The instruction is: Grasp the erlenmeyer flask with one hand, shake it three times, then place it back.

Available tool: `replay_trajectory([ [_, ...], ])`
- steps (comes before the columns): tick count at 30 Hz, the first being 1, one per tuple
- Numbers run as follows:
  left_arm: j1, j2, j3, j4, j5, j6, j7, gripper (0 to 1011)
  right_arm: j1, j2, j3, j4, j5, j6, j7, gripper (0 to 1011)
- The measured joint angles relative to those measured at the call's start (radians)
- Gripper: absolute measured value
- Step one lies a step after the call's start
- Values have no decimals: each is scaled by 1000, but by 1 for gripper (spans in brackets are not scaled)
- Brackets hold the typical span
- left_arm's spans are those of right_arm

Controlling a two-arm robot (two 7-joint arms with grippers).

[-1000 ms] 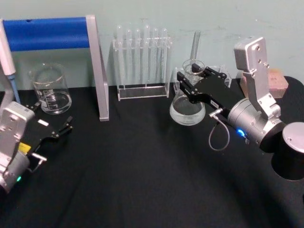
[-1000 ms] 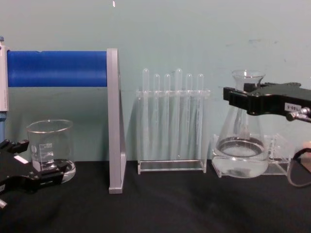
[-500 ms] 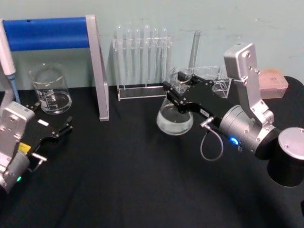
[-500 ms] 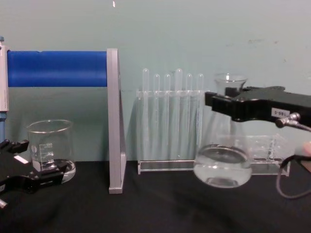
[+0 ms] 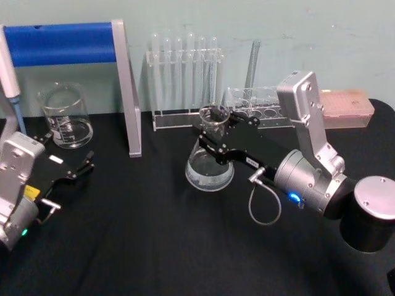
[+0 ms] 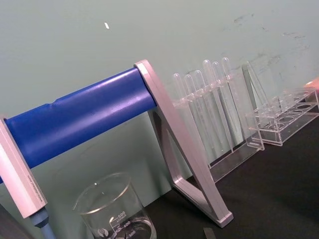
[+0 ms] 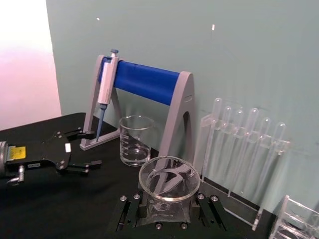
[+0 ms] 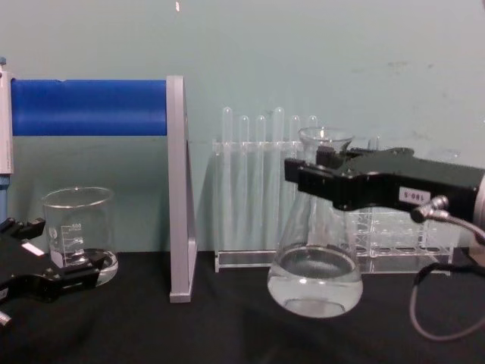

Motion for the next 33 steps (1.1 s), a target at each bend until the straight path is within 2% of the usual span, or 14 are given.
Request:
replay_trajectory([
  [9, 0, 0, 0, 0, 0, 0, 0, 1001, -3, 7, -25, 34, 7, -56, 22, 449],
  [17, 0, 0, 0, 0, 0, 0, 0, 1001, -6, 9, -47, 72, 12, -136, 50, 449],
  [33, 0, 0, 0, 0, 0, 0, 0, 1001, -12, 7, -70, 125, -4, -204, 63, 449],
])
